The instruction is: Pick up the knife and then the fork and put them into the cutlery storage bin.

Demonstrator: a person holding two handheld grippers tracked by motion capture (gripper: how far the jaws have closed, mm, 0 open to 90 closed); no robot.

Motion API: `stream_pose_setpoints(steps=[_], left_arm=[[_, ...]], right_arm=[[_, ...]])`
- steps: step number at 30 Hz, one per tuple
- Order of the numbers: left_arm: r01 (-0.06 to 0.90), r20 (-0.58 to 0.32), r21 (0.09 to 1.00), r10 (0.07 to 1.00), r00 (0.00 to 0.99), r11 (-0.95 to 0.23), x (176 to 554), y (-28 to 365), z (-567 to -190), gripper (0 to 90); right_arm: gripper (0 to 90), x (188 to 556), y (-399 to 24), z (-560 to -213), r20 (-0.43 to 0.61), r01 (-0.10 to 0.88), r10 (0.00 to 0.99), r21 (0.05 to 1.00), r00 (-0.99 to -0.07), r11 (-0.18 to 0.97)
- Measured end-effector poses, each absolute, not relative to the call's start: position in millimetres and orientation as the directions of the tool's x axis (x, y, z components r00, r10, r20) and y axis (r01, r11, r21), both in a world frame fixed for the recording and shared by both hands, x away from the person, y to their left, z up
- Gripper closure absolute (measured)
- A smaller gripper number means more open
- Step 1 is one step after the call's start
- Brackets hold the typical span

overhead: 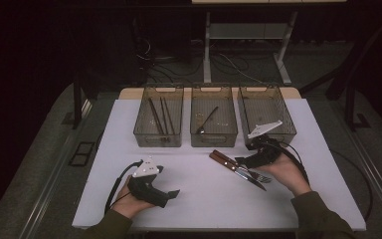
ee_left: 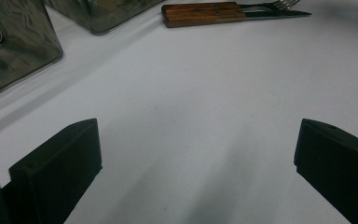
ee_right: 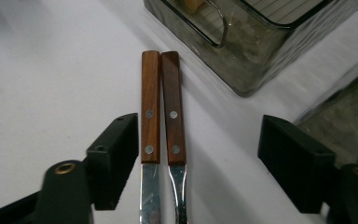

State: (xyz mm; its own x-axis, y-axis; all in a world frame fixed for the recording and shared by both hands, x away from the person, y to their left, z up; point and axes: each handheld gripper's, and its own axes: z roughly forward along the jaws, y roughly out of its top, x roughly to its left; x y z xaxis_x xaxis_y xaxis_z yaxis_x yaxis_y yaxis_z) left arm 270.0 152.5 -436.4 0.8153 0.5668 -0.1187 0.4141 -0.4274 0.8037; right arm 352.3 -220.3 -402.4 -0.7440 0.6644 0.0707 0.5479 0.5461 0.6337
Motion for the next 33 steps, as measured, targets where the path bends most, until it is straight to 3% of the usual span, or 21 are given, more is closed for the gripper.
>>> stream_pose_setpoints(steps=[7, 33], left_arm=[[0.415, -0.120, 0.803, 0.567, 0.815, -0.427, 269.9, 152.4, -436.8, 0.0], [0.409, -0.117, 0.803, 0.558, 0.821, -0.433, 268.7, 150.7, -436.5, 0.1]], right_arm=[[43.7, 364.0, -210.7, -403.9, 0.100, 0.587, 0.660, 0.569, -0.744, 0.576], [66.7, 380.3, -181.3, -415.8, 0.060, 0.550, 0.564, 0.332, -0.823, 0.767]])
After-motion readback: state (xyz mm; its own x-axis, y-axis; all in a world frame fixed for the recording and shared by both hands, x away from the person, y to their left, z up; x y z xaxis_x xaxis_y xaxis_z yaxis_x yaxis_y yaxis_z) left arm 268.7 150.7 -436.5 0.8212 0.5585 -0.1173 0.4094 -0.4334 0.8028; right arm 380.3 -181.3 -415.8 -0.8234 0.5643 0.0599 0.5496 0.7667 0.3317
